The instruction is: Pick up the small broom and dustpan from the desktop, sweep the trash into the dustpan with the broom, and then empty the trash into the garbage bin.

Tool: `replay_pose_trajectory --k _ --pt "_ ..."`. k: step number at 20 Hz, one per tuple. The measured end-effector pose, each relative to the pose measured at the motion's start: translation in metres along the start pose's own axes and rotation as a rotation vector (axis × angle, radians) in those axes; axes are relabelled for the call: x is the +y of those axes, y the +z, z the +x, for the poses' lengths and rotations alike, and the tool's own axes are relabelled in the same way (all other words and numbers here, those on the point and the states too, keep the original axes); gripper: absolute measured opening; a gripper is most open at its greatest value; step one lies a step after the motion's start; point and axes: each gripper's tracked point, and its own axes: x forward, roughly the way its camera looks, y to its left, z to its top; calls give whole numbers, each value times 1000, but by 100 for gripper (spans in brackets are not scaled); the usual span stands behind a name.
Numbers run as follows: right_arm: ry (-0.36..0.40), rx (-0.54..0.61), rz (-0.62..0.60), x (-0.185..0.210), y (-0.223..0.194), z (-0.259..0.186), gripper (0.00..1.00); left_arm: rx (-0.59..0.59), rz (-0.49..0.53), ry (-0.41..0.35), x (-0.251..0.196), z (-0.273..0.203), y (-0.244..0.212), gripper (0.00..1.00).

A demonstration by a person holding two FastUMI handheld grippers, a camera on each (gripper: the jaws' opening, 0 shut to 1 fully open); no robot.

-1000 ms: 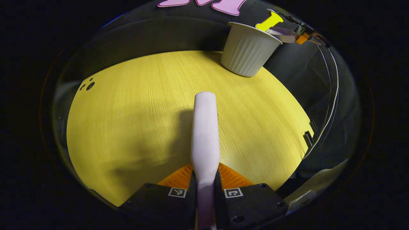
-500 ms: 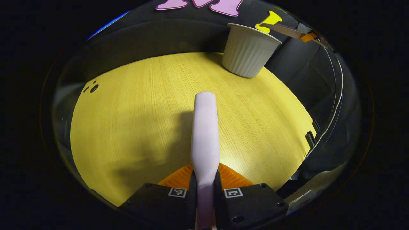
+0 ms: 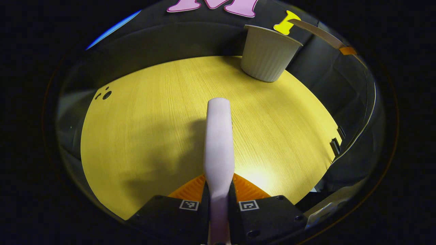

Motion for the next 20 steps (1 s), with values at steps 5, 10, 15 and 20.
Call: replay_pose_trajectory --k 5,10,15,20 --pt "80 -5 33 52 -44 15 31 -2 6 32 4 1 0 28" --pt "127 36 65 98 -98 49 36 -9 4 65 5 3 0 28" --pt "160 95 91 138 -147 93 36 -9 19 97 8 3 0 28" --pt "165 133 102 164 -176 132 36 9 47 112 14 12 -7 27"
